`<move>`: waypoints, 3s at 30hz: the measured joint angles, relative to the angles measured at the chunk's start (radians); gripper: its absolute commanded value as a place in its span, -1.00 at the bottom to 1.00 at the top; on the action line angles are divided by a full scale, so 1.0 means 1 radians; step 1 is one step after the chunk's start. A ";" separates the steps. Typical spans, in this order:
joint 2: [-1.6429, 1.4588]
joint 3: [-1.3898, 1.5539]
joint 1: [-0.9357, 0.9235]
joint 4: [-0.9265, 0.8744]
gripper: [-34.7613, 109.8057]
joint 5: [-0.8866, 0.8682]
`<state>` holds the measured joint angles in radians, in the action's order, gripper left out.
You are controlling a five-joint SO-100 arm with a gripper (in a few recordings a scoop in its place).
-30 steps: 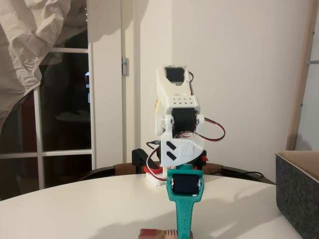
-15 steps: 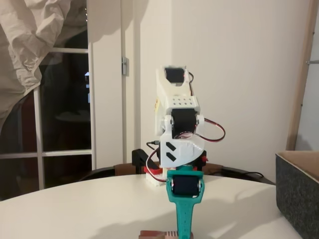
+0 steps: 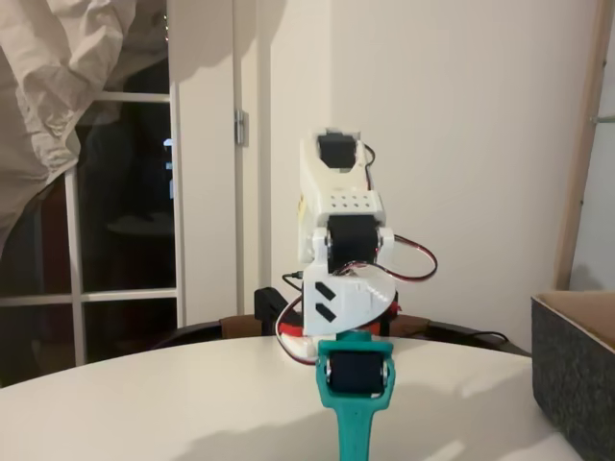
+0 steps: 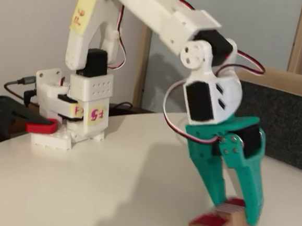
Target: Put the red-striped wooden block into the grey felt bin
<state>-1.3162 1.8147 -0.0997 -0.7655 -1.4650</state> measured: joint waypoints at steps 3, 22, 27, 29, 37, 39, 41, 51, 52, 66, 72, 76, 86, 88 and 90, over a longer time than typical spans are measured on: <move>-0.012 -0.020 -0.003 0.000 -0.44 0.018; -0.233 -0.092 0.005 -0.009 -0.47 0.043; -0.336 -0.138 0.077 -0.009 -0.47 0.048; -0.365 -0.167 0.110 -0.009 -0.46 0.048; -0.500 -0.213 0.367 -0.009 -0.47 0.091; -0.523 -0.213 0.448 -0.009 -0.48 0.110; -0.535 -0.213 0.534 -0.009 -0.49 0.138; -0.515 -0.213 0.916 -0.009 -0.48 0.342; -0.503 -0.213 0.923 -0.009 -0.48 0.367; -0.379 -0.221 0.920 -0.032 -0.09 0.462; -0.403 -0.221 0.874 -0.034 -0.12 0.434; -0.515 -0.221 0.787 -0.098 -0.12 0.373; -0.796 -0.222 0.430 -0.466 -0.15 0.181; -0.838 -0.215 0.348 -0.489 -0.15 0.130; -0.876 -0.176 0.249 -0.500 -0.16 0.098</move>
<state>-2.1921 1.6383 0.1488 -1.2655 -1.3668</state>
